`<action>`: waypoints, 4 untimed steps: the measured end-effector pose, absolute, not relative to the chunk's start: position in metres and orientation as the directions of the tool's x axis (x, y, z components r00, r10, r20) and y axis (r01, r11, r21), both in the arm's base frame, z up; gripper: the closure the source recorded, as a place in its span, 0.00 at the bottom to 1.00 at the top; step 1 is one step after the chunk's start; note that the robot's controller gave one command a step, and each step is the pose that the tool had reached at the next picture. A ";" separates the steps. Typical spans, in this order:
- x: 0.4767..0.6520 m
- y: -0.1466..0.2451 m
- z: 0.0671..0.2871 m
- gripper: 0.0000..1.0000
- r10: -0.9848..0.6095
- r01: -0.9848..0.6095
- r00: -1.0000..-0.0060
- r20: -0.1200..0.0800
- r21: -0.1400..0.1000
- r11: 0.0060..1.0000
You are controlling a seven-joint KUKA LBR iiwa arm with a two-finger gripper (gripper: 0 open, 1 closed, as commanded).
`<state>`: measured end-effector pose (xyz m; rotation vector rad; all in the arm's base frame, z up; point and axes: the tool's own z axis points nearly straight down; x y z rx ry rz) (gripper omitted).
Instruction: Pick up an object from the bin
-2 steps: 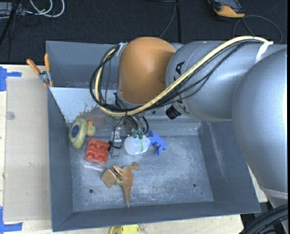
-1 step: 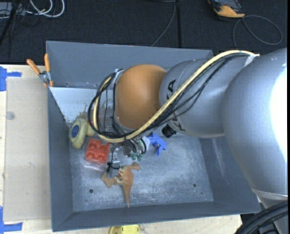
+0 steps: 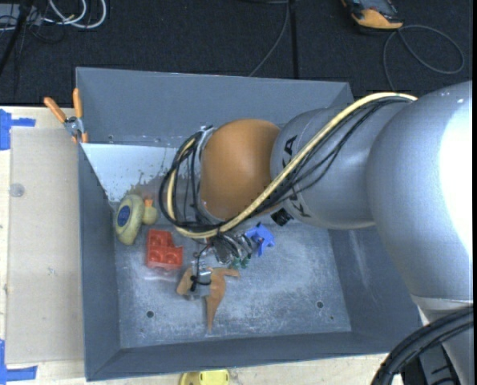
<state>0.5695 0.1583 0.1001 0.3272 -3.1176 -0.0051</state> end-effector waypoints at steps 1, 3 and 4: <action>0.584 0.128 0.071 1.00 -0.015 -0.015 -1.000 0.005 0.001 1.000; 0.584 0.127 0.071 1.00 -0.010 -0.010 -1.000 0.005 0.001 1.000; 0.584 0.127 0.071 0.00 -0.009 -0.009 -1.000 0.005 0.001 1.000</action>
Offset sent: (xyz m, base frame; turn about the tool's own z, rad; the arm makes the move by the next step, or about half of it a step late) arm 0.0000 0.0000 0.0000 0.0000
